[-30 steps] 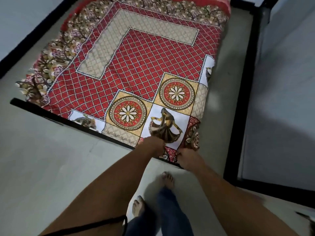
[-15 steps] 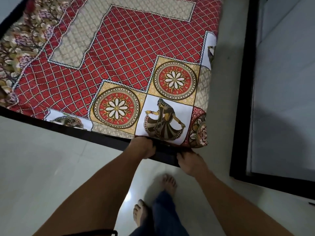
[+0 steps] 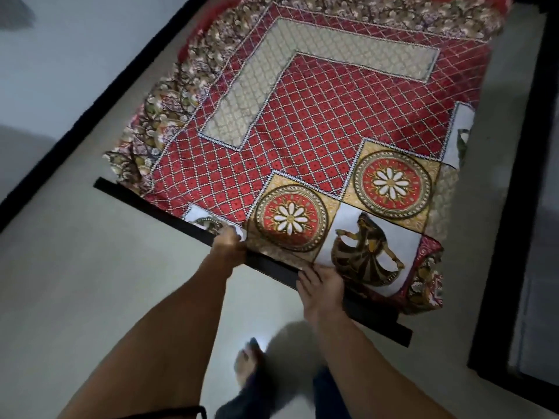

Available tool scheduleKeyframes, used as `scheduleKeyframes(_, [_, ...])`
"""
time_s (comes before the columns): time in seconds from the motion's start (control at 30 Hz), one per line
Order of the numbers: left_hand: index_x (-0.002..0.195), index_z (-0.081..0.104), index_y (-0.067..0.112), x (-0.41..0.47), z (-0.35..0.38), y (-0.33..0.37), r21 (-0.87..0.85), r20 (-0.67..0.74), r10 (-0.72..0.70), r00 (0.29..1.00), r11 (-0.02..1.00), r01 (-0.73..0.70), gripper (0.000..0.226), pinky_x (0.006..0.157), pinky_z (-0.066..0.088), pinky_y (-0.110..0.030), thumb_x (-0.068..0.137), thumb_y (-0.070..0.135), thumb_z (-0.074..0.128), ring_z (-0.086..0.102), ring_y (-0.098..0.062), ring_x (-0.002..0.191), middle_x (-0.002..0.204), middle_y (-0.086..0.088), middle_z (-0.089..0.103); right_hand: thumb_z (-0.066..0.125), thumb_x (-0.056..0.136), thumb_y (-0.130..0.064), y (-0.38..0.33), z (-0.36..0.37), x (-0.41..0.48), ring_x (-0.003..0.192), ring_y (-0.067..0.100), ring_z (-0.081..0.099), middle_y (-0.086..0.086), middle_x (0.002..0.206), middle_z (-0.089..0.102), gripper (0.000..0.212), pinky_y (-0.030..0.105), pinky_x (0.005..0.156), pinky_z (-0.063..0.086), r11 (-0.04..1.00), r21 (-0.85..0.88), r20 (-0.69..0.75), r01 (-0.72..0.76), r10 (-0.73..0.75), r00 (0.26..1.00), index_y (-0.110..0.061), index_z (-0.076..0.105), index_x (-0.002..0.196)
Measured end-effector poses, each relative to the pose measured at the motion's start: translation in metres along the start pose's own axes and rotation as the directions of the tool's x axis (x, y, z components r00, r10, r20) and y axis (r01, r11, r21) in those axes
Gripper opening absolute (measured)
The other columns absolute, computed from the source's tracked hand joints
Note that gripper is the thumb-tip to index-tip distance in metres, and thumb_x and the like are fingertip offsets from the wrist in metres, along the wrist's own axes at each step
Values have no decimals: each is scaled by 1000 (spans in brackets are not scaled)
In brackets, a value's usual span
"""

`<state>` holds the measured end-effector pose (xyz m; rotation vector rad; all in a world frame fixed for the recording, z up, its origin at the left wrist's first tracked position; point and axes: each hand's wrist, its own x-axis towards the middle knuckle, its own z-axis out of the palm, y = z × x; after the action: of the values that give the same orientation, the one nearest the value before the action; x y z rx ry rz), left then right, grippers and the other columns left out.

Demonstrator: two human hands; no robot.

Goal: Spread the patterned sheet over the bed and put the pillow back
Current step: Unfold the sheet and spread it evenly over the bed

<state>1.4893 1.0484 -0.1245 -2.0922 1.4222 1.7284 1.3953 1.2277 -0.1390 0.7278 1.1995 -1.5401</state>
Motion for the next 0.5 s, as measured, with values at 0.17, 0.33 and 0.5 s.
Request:
scheduleKeyframes(0.17, [148, 38, 7, 17, -16, 0, -824, 262, -78, 962, 500, 265, 94, 109, 38, -49, 89, 80, 27, 48, -39, 130, 140, -23, 49, 36, 99, -55, 13, 47, 15, 115, 31, 53, 15, 130, 52, 65, 42, 104, 40, 827, 554, 16, -97, 106, 994, -3, 49, 135])
scheduleKeyframes(0.33, [158, 28, 24, 58, -30, 23, -916, 303, 92, 949, 304, 263, 121, 111, 28, -69, 65, 102, 26, 35, -41, 143, 158, -10, 36, 44, 78, -83, 17, 78, 54, 138, 43, 42, 13, 149, 45, 93, 66, 113, 29, 714, 700, 14, 13, -33, 999, -22, 50, 146])
scheduleKeyframes(0.5, [158, 25, 32, 95, -60, 38, -916, 252, -8, 968, 320, 241, 118, 114, 20, -71, 64, 102, 26, 28, -40, 147, 162, -5, 30, 38, 65, -97, 29, 102, 79, 137, 48, 42, 14, 155, 42, 105, 75, 107, 28, 601, 792, -110, 111, -38, 993, -31, 50, 146])
